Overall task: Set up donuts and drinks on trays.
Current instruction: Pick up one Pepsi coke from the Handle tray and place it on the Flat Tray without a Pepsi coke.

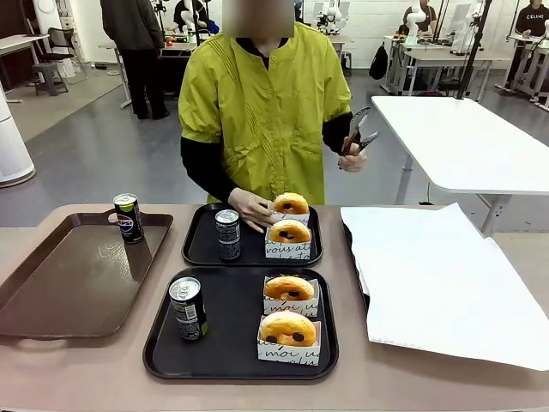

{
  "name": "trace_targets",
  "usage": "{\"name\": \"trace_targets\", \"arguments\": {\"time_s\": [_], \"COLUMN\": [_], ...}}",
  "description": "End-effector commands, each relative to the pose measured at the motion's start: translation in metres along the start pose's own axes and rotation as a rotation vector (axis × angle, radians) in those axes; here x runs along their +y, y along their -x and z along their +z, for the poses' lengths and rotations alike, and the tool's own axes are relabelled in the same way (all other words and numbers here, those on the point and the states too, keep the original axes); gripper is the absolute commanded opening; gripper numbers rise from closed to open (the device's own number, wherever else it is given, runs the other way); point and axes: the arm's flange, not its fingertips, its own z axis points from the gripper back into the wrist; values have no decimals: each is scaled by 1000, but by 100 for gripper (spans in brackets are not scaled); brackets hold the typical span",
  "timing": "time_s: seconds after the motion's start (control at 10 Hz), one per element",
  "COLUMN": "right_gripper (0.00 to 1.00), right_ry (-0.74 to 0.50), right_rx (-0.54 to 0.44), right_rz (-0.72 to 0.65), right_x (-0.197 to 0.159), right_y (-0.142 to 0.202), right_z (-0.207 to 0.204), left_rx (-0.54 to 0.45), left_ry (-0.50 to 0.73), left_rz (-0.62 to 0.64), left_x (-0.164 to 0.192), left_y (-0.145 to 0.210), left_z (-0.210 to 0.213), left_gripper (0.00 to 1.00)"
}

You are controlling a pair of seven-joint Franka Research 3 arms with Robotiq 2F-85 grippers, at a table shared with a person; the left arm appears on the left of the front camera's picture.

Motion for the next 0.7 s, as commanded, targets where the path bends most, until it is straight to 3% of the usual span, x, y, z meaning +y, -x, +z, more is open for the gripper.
{"name": "trace_targets", "arguments": {"time_s": [0.0,0.6], "right_gripper": [100,100], "right_ry": [-11,-11], "right_rx": [-6,-6], "right_rz": [8,8], "right_x": [1,1], "right_y": [0,0], "right_z": [-1,-1], "left_rx": [-6,-6], "left_ry": [-2,-2], "left_rz": [1,1], "left_x": [0,0], "left_y": [-1,-1], "left_z": [2,2], "left_gripper": [100,100]}}
